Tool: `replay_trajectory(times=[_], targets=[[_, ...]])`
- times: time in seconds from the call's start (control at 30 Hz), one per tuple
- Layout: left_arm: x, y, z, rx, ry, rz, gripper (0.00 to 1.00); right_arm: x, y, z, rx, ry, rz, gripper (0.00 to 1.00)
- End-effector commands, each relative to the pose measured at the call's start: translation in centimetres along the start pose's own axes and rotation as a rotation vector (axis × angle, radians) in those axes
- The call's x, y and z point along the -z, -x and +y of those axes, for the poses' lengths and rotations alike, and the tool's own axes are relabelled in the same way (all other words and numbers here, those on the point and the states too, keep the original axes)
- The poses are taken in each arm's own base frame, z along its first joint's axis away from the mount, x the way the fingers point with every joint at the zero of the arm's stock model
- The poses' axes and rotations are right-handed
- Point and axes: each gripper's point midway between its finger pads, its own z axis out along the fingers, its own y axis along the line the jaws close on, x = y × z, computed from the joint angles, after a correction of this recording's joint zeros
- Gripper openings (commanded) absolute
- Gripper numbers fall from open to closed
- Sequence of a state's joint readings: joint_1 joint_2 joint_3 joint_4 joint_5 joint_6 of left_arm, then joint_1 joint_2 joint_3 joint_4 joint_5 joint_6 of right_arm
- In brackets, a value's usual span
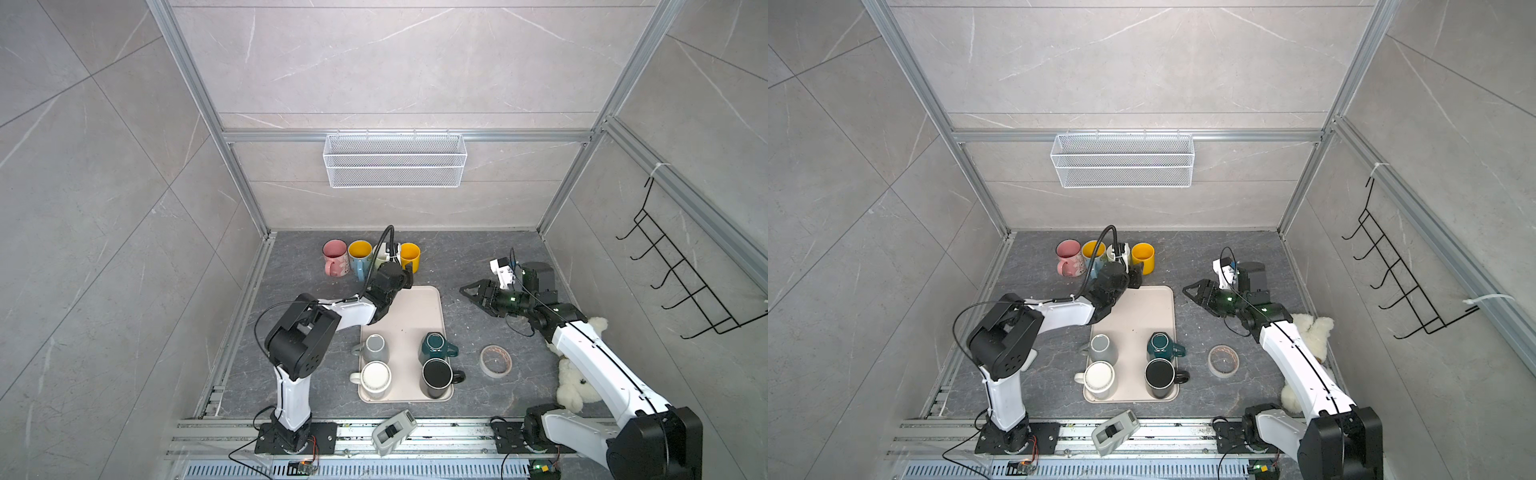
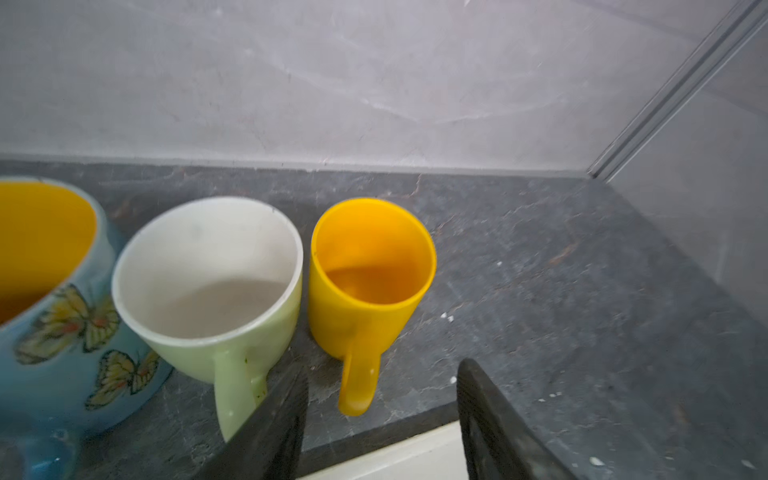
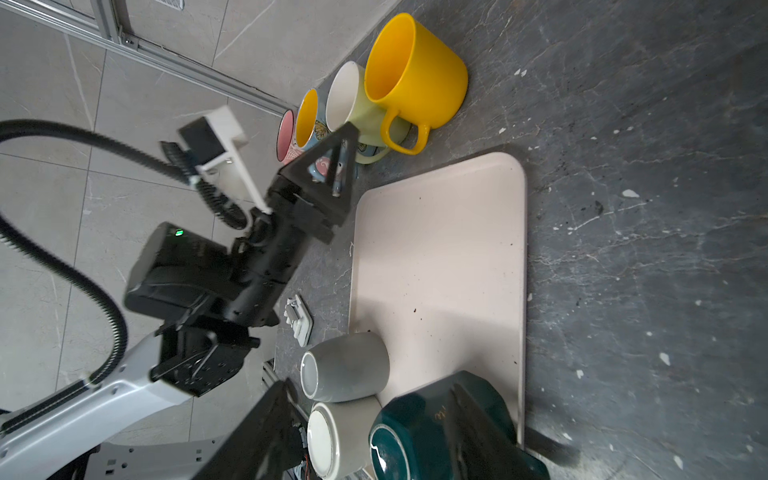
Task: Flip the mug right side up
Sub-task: 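Open the left gripper off the yellow mug and draw it back over the tray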
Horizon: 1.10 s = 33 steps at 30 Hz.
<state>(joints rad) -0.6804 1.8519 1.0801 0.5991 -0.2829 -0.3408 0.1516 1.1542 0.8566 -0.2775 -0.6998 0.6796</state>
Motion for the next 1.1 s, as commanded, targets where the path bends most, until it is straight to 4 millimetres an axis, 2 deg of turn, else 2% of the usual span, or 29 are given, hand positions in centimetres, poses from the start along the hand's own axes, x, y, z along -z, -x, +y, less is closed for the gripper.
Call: replay_trajectory(times=[0.0,0.13,0.3,0.47,0.63,0.8,1.07], targets=[[3.2,4.3,-2.4,0.029,-0.093,-0.081,0.6,-0.6,-0.1,0.0,-0.065,0.028,0.027,0.6],[6.4,5.5,-2.2,0.002,-0.096,-0.068,0.6,-0.8,-1.2,0.0,-0.179,0.016,0.122,0.59],[10.4,6.3,-0.3,-0.032,-0.024,-0.048,0.6,-1.1,-4.0,0.3,-0.442,0.06,0.288,0.53],[13.3,6.3,1.3,-0.076,0.022,-0.035,0.61,0.4,-5.8,0.5,-0.562,-0.007,0.34,0.51],[15.1,5.2,3.4,-0.128,0.101,0.009,0.62,1.8,-8.5,-0.4,-0.704,-0.107,0.409,0.51],[16.6,4.4,4.7,-0.13,0.134,0.014,0.62,2.3,-11.6,-3.2,-0.853,-0.239,0.445,0.53],[17.9,2.8,6.3,-0.132,0.183,0.045,0.63,1.0,-12.9,-6.4,-1.022,-0.282,0.361,0.57]])
